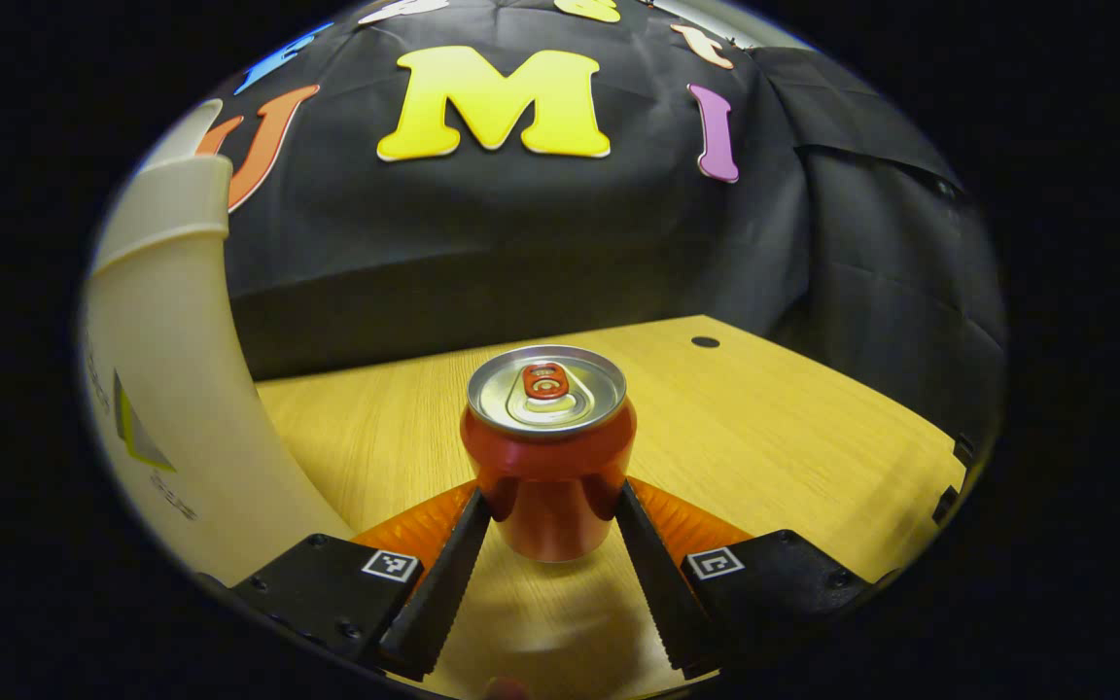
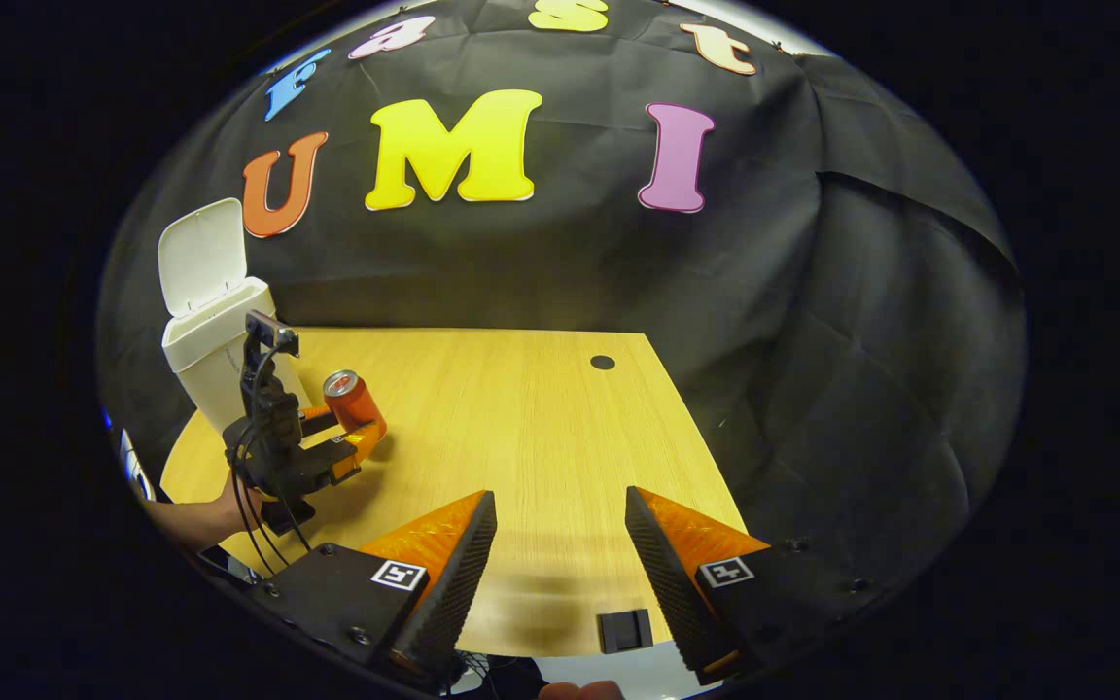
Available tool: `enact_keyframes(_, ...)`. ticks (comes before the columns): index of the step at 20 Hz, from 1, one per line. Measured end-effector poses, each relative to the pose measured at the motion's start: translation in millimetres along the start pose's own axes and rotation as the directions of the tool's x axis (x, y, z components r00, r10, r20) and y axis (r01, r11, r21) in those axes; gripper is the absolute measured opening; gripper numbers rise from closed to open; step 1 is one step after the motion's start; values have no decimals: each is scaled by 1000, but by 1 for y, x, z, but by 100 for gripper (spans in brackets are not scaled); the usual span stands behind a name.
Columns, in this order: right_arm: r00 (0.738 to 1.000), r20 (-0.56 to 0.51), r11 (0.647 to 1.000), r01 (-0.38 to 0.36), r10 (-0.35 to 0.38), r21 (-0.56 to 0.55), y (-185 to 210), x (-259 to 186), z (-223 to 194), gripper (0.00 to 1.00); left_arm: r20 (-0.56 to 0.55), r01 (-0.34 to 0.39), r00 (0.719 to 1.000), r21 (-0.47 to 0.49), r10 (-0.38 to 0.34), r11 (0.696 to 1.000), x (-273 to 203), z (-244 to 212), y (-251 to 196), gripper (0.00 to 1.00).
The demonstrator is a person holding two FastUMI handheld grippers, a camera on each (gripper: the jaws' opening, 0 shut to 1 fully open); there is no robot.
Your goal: Press the lid of the desktop garbage bin to open it, pick up the crumpled paper on the desktop and throw it into the bin, then pick up the pop can on the desktop and drop it into the bin, and finally close the garbage bin lid.
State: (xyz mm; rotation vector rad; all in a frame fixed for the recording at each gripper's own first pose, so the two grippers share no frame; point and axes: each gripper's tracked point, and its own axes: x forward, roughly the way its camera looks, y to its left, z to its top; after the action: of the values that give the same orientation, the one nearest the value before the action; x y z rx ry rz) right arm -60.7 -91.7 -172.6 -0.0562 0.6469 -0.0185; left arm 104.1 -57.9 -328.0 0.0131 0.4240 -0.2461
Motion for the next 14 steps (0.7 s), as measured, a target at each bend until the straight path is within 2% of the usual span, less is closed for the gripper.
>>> enact_keyframes(8, 994, 88, 997, -67, 65, 23, 19, -7, 21, 86, 131, -51, 990, -42, 56, 998, -66, 116, 17, 84)
enact_keyframes(14, 982, 163, 994, -99, 92, 37, 22, -5, 50, 84, 232, -148, 959, -79, 163, 986, -105, 186, 57, 84)
